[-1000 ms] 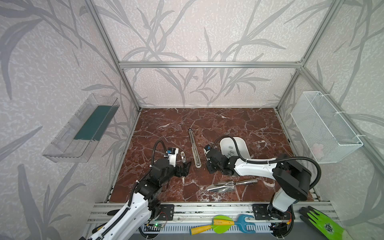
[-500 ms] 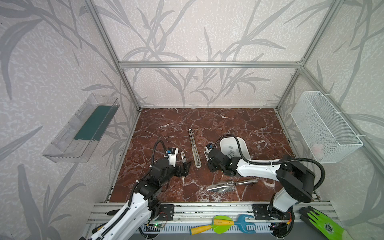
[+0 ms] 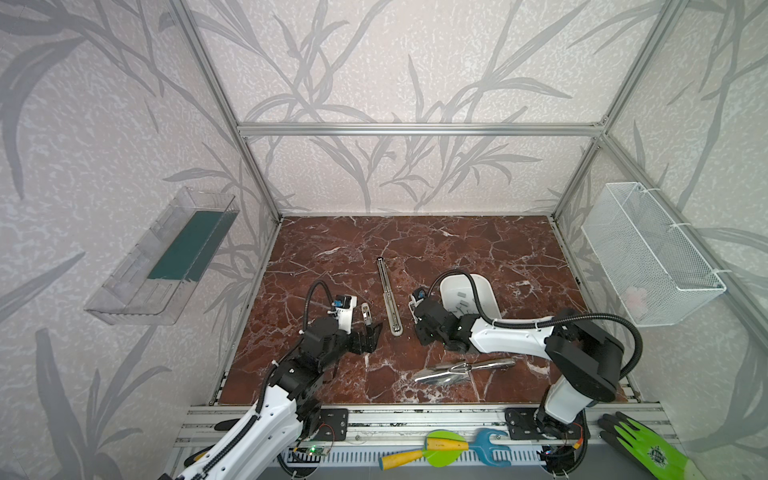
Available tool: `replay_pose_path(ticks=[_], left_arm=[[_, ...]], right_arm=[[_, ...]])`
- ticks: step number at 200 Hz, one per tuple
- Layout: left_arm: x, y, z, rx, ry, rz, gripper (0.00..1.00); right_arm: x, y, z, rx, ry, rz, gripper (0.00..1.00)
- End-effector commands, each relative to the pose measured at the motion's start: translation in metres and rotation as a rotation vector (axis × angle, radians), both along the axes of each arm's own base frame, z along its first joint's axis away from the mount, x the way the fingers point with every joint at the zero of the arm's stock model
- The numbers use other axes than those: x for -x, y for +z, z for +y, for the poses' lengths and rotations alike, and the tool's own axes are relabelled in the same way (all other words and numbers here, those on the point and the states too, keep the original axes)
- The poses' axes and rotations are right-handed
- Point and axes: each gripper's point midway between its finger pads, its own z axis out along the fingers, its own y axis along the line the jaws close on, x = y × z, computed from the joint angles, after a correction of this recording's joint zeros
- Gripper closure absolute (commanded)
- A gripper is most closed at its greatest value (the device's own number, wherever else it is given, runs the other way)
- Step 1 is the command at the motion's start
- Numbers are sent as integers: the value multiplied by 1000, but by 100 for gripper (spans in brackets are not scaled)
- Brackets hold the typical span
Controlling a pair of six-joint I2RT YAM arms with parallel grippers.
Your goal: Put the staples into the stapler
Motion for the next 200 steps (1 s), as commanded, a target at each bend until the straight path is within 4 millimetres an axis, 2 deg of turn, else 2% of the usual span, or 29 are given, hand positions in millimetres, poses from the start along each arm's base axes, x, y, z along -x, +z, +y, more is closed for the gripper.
replay_pose_path(ticks=[1, 49, 51, 55, 94, 200], left_arm=[[-1, 0, 2, 6, 14, -11, 1], [-1, 0, 2, 7, 14, -11, 1], [-1, 0, 2, 7, 12, -10, 1], [-1, 1, 2, 7, 12, -11, 1], [-1, 1, 2, 7, 11, -12, 1], [-1, 0, 2, 7, 12, -11, 1]], right_arm=[[-7, 4, 3, -13, -20, -22, 97], [-8, 5, 4, -16, -23, -23, 97], [-7, -2, 3, 0, -25, -13, 97], [-7, -5, 3, 6, -24, -8, 97], [-7, -10, 2, 16, -28, -1, 97], [-4, -9, -3, 10, -46, 10, 95]])
